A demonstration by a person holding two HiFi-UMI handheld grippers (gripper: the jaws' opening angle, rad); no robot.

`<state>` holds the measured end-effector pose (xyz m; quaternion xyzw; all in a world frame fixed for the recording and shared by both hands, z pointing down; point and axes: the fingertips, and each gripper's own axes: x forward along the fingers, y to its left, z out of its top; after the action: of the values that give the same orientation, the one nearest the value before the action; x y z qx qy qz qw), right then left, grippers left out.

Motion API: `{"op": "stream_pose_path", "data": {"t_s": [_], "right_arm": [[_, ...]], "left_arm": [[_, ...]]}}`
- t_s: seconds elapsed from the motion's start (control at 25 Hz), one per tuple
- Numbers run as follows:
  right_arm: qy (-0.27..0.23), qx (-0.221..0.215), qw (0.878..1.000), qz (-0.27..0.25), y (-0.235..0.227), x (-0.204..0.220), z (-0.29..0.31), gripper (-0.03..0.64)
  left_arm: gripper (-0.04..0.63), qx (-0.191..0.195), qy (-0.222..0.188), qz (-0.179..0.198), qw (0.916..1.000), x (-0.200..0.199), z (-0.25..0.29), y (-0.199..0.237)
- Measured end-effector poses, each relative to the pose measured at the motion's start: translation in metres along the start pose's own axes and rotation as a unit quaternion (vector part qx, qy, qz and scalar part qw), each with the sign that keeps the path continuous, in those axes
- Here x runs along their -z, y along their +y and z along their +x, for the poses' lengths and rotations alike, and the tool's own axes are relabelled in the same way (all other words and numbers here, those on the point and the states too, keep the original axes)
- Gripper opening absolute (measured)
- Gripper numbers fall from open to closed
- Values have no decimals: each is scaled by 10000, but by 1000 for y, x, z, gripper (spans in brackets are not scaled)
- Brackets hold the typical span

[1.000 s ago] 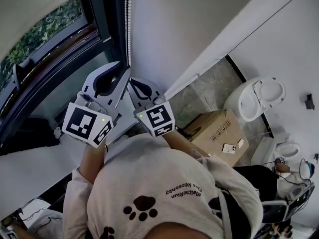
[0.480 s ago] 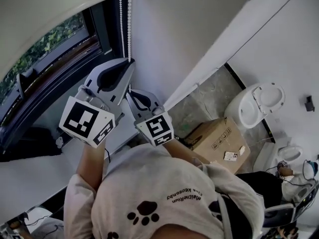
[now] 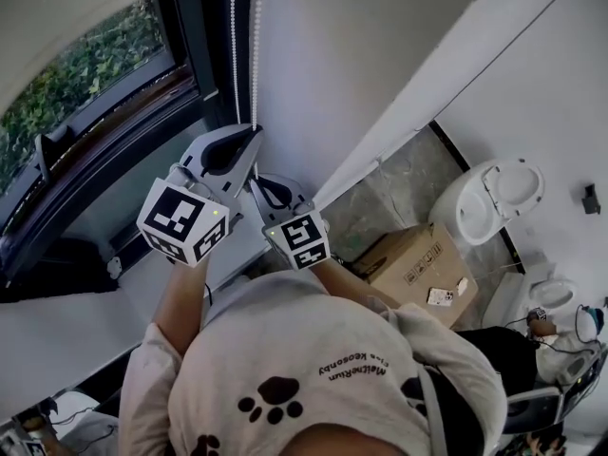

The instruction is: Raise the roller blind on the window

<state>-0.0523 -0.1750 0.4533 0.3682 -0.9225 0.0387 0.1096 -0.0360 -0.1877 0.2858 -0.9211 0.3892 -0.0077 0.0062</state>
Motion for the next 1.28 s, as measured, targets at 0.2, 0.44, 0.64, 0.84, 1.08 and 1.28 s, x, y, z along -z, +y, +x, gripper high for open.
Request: {"op": "stream_pose_path", "data": {"t_s": [0.2,0.44,0.64,0.84,1.08,1.28], "right_arm": [[332,12,9993,154,-4,33,1,11],[609,-17,9981,54,0,60,5,11],[938,36,9952,265,-5,82,3,11],[984,-12,9950,179,-2,94,0,11],[1125,-105,9936,2,4,83,-12,29],[464,41,9983,363,-9,33,-32,115]], "left_arm": [[9,59,142,-216,9996,29,2,-8],[9,38,290,-383,9988,57,5,-3],[9,98,405,-582,9974,79,7,-7],[9,174,491,-633,9966,89,7,-18],[9,132,412,-667,9968,89,3,-17],[9,39,333,-639,9974,89,-2,-8]]}}
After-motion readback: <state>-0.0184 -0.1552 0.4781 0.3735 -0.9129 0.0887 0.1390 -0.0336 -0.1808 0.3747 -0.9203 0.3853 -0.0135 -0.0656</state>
